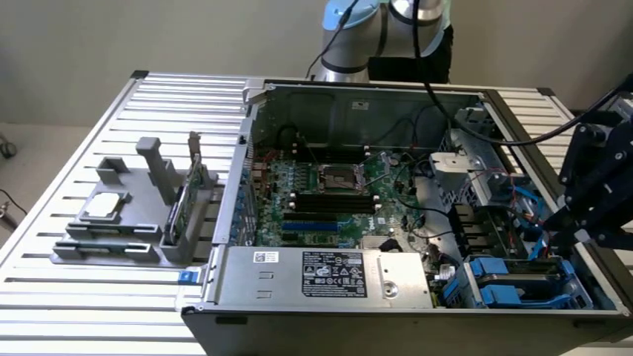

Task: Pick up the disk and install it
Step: 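Insert the first disk wire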

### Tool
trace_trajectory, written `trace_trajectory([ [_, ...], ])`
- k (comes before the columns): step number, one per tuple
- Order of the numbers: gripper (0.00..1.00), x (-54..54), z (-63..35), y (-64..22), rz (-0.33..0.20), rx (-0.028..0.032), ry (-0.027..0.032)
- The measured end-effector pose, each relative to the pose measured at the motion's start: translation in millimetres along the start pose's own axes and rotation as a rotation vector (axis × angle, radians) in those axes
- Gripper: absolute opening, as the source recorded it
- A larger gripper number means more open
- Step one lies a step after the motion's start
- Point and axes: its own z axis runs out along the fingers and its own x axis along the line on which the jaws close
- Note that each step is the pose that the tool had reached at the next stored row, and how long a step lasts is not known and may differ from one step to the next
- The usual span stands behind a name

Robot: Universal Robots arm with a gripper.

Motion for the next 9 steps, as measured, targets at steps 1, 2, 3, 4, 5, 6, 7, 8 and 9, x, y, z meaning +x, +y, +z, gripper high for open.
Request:
trace_trajectory([
  [1,0.25,0.2,-0.5,-2.7,0.000,0.0000,-0.0004],
  [2,0.25,0.7,-0.2,-5.4,0.000,0.0000,-0.0002],
  [3,0.25,2.0,-0.1,-8.1,0.000,0.0000,-0.0004],
  [4,0.25,4.2,0.2,-10.3,0.000,-0.0001,-0.0006],
  [5,0.25,7.6,0.8,-11.7,0.000,-0.0001,-0.0003],
  [6,0.25,11.3,1.1,-12.4,0.000,-0.0001,-0.0005],
  [7,0.25,14.4,1.5,-12.6,0.000,0.0000,-0.0004],
  [8,0.25,15.4,1.8,-12.6,0.000,-0.0002,-0.0004],
  [9,0.25,15.4,2.3,-12.6,0.000,-0.0003,-0.0002],
])
